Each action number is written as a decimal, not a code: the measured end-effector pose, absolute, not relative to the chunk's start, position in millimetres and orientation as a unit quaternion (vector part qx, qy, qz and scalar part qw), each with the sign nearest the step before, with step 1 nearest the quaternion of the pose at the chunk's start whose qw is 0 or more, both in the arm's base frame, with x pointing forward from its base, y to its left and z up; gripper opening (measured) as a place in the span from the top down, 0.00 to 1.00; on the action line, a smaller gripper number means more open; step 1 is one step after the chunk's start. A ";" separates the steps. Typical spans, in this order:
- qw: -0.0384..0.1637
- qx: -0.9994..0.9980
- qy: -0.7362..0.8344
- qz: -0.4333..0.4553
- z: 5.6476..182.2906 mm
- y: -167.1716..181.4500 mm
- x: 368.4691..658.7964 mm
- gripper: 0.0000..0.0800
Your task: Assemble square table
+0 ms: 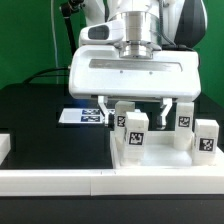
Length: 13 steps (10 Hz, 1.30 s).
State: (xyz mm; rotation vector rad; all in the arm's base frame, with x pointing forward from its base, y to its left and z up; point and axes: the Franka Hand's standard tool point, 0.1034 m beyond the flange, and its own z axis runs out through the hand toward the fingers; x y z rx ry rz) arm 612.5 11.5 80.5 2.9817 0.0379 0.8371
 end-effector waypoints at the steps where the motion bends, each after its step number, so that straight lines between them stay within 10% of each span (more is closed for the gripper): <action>1: 0.022 0.962 0.012 0.270 80.4 11.5 612.5 0.19; 6: 0.019 0.966 0.011 0.259 78.9 10.9 611.9 0.19; 13: -0.045 0.996 0.000 0.075 82.1 26.9 613.1 0.19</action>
Offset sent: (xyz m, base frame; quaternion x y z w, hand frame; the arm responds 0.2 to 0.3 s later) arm 0.0000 0.0000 0.0000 0.0000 0.0000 0.0000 1.0000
